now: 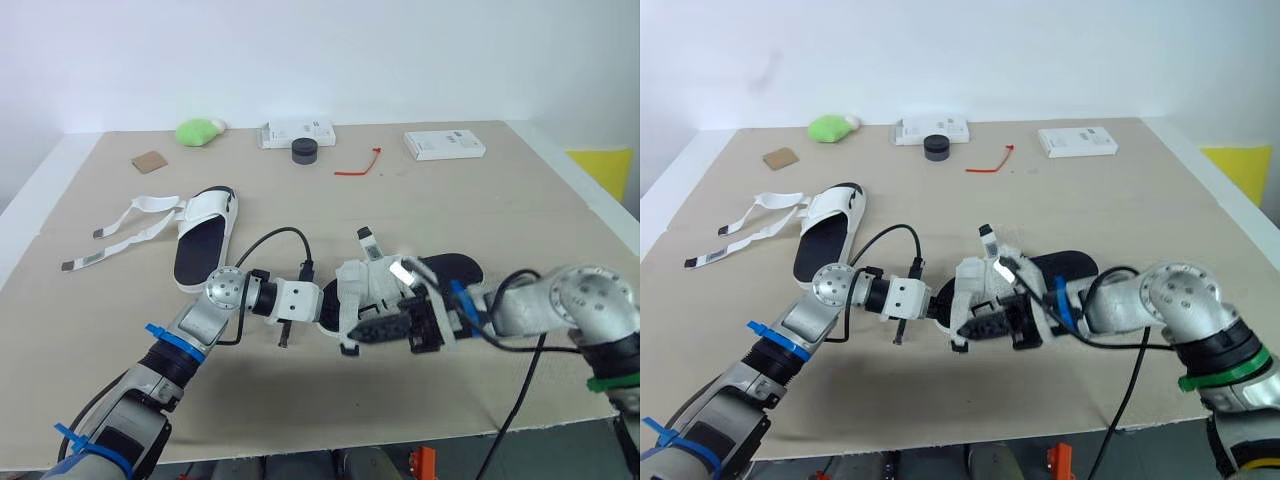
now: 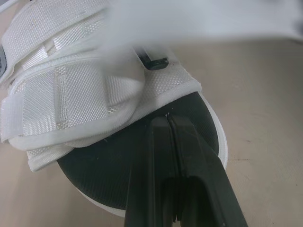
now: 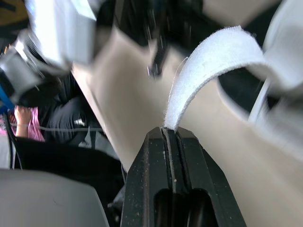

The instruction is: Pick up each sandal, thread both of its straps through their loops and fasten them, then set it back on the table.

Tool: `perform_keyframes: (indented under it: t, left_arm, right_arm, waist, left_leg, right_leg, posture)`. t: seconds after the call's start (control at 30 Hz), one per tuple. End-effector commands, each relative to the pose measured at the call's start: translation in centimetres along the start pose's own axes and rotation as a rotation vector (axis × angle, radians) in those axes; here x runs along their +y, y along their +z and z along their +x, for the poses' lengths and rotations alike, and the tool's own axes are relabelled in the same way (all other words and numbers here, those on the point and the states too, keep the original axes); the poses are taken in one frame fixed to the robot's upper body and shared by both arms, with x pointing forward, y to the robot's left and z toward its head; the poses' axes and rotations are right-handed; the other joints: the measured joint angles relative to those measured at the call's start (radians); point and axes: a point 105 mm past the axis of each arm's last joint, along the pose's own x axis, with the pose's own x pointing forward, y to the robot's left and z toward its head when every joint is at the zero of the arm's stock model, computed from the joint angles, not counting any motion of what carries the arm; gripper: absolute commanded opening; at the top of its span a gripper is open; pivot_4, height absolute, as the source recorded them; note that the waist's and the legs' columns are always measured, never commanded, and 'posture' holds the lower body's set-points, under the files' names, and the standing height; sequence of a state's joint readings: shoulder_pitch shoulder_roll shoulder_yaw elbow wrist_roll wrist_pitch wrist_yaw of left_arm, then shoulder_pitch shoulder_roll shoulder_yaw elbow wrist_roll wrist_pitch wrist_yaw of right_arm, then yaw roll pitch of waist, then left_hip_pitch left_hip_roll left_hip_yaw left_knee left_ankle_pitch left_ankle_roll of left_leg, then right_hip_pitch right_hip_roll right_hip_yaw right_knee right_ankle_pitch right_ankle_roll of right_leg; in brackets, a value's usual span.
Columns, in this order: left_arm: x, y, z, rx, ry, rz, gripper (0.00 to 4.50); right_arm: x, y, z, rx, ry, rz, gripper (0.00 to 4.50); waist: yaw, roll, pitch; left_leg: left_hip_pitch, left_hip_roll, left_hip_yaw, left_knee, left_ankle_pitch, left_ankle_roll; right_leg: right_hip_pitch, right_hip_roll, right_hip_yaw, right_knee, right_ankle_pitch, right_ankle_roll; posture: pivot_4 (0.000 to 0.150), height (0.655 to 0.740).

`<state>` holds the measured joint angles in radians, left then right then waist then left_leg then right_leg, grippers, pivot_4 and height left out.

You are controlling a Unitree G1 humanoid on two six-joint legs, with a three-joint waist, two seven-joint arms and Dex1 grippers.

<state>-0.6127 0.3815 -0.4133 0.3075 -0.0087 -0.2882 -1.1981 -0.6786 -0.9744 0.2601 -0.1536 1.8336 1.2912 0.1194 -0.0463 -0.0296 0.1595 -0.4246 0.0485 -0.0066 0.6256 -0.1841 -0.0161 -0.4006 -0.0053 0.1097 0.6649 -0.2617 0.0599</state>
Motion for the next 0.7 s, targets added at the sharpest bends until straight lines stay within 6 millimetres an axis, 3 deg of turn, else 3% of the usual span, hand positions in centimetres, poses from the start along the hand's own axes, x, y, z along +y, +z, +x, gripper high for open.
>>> perform_keyframes:
  t: [0.03,0.1,0.17,0.23,0.5,0.7]
  left_arm:
    - [-0.7,-1.3,-0.1,0.043,-0.034,-0.036,0.00]
    - [-0.7,-1.3,-0.1,0.042,-0.034,-0.036,0.00]
    - [-1.1,-1.1,0.2,0.029,-0.043,-0.049,0.00]
    - [-1.3,-1.1,0.4,0.023,-0.047,-0.053,0.00]
    - [-1.4,-1.0,0.3,0.029,-0.045,-0.056,0.00]
    - [-1.5,-1.1,0.1,0.037,-0.034,-0.064,0.00]
  right_arm:
    - [0.5,1.2,-0.8,-0.033,0.021,-0.035,0.06]
    - [0.5,1.2,-0.8,-0.031,0.023,-0.037,0.06]
    - [0.4,4.7,-2.4,-0.116,0.006,-0.092,0.06]
    - [-0.1,6.5,-3.1,-0.137,-0.026,-0.122,0.06]
    - [-2.0,8.4,-2.9,-0.015,-0.073,-0.260,0.06]
    - [-3.7,6.5,-1.6,0.159,-0.036,-0.320,0.06]
  waist:
    - [0.000,0.000,0.000]
    - [0.000,0.000,0.000]
    - [-0.001,0.001,0.000]
    - [-0.002,0.006,0.001]
    - [0.001,0.007,0.000]
    - [0.001,0.007,0.000]
  left_leg:
    - [0.000,0.000,0.000,0.000,0.000,0.000]
    - [0.000,0.000,0.000,0.000,0.000,0.000]
    - [0.000,0.000,0.000,-0.001,0.000,0.000]
    - [-0.001,0.000,0.002,0.001,0.000,0.000]
    - [-0.004,0.001,0.001,-0.001,0.001,0.002]
    - [-0.006,0.001,0.001,0.000,0.000,0.004]
  right_leg:
    - [0.000,0.000,0.000,0.000,0.000,0.000]
    - [0.000,0.000,0.000,0.000,0.000,0.000]
    - [0.000,0.000,0.000,0.000,0.000,0.000]
    - [-0.002,0.000,0.002,0.000,0.002,0.000]
    - [-0.007,0.002,0.000,0.001,0.001,-0.002]
    - [-0.008,0.001,-0.001,0.001,0.001,-0.003]
  posture:
    - [0.150,0.7400]
    - [0.150,0.7400]
    - [0.150,0.7400]
    - [0.150,0.7400]
    - [0.150,0.7400]
    - [0.150,0.7400]
